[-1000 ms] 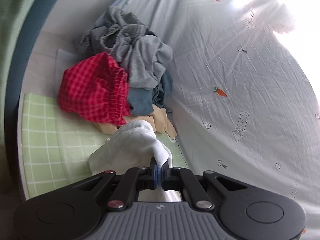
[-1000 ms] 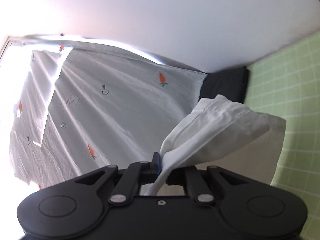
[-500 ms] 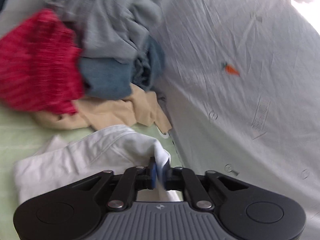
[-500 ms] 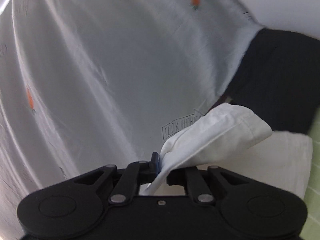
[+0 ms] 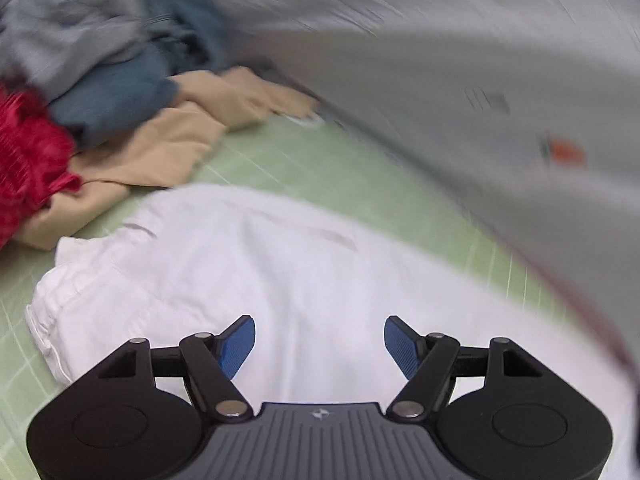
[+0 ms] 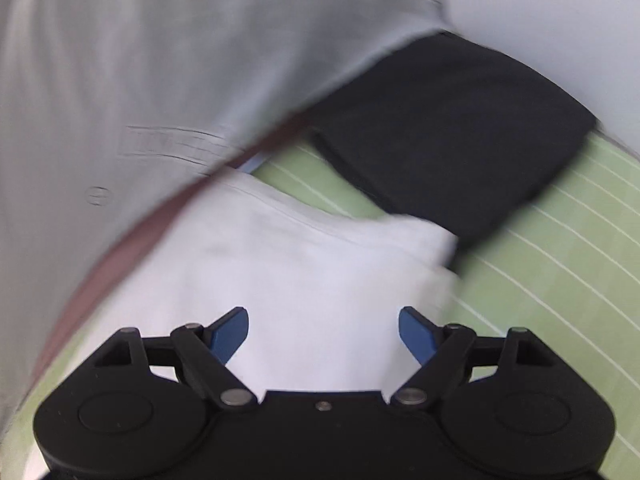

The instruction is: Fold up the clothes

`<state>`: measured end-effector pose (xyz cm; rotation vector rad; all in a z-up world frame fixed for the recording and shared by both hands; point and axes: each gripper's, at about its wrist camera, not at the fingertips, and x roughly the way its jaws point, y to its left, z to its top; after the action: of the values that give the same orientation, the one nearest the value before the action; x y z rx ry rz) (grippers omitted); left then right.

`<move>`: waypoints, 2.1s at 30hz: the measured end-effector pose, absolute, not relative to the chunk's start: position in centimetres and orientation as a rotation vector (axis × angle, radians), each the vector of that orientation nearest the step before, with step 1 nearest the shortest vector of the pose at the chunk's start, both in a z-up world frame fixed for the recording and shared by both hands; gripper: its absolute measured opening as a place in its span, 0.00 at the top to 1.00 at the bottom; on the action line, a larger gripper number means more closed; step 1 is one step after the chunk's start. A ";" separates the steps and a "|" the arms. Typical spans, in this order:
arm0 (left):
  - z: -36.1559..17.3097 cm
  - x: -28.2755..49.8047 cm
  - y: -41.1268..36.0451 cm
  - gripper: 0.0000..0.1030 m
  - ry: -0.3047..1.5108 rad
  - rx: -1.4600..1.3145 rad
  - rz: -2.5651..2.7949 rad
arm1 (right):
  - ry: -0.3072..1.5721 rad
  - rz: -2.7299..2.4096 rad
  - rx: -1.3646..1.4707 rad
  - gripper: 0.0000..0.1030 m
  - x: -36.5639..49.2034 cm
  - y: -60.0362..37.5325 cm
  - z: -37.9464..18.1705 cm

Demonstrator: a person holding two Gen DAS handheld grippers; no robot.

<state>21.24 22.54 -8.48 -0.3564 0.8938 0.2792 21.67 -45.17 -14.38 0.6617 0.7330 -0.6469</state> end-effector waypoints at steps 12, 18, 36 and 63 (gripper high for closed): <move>-12.9 21.8 9.6 0.28 1.018 -0.011 -0.040 | 0.756 -0.666 0.553 0.27 22.3 -44.6 -17.7; -14.4 19.8 8.9 0.23 1.045 0.041 -0.065 | 0.729 -0.598 0.626 0.89 20.6 -45.8 -17.4; -15.2 16.8 10.3 0.10 1.067 0.031 -0.046 | 0.699 -0.660 0.695 0.98 5.8 -48.0 -16.0; -15.8 18.5 10.2 0.00 1.178 0.026 -0.034 | 0.603 -0.630 0.615 0.89 17.5 -47.1 -16.5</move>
<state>18.52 10.15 -15.79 0.0261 1.1779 -0.0340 17.51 -47.10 -16.45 0.6146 0.6026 -0.6303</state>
